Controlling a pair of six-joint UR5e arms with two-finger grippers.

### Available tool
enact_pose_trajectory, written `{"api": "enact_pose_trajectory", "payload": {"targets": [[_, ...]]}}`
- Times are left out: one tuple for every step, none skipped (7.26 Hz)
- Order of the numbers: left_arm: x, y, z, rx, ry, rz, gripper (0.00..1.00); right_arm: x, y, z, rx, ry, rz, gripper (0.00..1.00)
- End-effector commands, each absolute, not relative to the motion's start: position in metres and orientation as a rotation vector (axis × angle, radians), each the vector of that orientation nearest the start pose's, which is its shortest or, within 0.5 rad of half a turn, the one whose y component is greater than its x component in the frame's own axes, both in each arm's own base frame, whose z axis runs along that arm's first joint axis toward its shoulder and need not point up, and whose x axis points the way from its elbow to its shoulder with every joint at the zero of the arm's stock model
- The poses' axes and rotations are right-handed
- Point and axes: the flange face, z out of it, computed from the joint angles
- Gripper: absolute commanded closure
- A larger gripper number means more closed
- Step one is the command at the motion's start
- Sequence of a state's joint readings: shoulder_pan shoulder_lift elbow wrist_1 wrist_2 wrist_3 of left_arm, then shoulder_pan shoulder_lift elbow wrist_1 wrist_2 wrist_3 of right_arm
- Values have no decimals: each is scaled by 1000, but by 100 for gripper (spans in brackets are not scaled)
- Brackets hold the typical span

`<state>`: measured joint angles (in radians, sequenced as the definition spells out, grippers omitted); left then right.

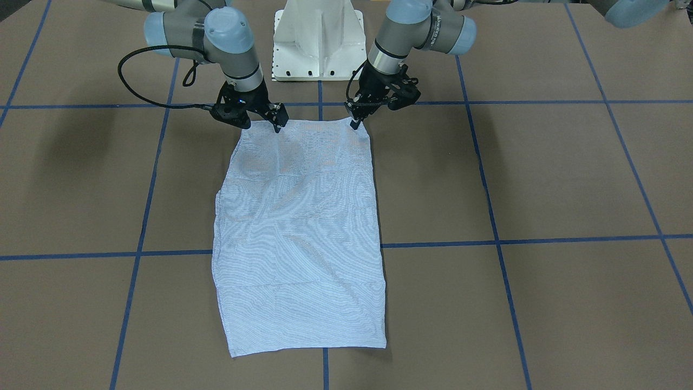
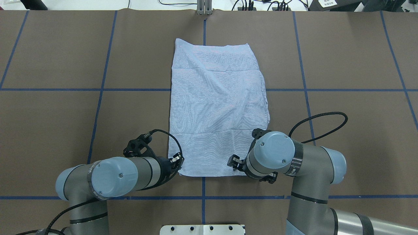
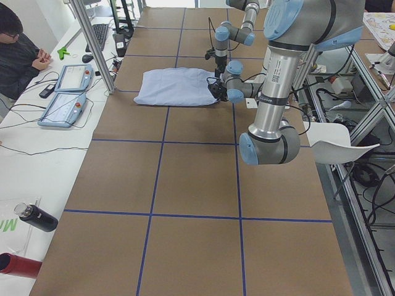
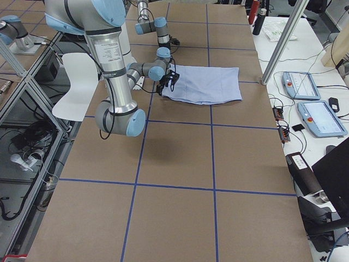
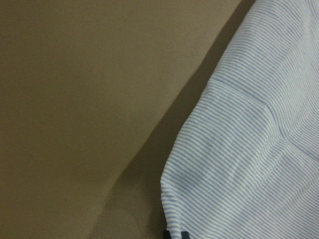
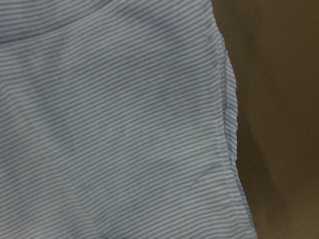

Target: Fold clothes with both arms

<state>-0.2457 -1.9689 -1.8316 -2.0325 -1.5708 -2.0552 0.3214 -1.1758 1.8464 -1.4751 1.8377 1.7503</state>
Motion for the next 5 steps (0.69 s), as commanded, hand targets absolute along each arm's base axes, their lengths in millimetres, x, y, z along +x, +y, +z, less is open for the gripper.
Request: {"api": "enact_pose_trajectory", "payload": {"targets": [[557, -277, 267, -137, 1136, -651, 100, -544, -295, 313, -200, -774, 375, 0], [557, -277, 267, -137, 1136, -651, 100, -543, -296, 313, -201, -774, 375, 0], [557, -277, 267, -137, 1136, -651, 100, -542, -296, 314, -201, -771, 375, 0], [558, -277, 268, -136, 1135, -651, 100, -542, -295, 315, -202, -770, 375, 0], [558, -277, 268, -136, 1135, -651, 100, -542, -295, 317, -203, -765, 376, 0]]}}
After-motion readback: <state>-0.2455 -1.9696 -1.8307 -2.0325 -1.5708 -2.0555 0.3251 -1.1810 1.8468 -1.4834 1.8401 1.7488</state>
